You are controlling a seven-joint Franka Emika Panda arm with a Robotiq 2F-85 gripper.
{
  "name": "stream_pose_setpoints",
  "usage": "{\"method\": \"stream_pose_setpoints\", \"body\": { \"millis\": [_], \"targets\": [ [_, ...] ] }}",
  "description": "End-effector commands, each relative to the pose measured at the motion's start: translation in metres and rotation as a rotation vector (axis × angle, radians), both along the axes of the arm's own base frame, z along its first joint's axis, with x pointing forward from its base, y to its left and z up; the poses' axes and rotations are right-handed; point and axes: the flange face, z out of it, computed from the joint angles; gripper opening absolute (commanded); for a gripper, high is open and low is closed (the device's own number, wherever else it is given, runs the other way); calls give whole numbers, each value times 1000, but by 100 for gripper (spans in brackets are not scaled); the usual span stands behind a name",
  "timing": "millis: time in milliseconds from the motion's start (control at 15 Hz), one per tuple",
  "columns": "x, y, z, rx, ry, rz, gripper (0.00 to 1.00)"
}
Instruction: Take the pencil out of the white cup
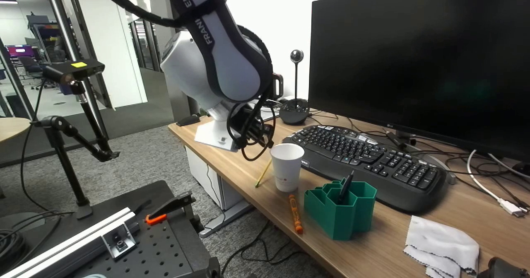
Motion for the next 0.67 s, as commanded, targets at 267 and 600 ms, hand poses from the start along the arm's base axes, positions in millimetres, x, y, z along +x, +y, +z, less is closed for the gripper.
{"method": "stream_pose_setpoints", "body": {
  "millis": [267,600],
  "targets": [
    [-6,11,-19,54,17,-18,86],
    [-22,-11,-1,87,132,-155,100]
  ]
}}
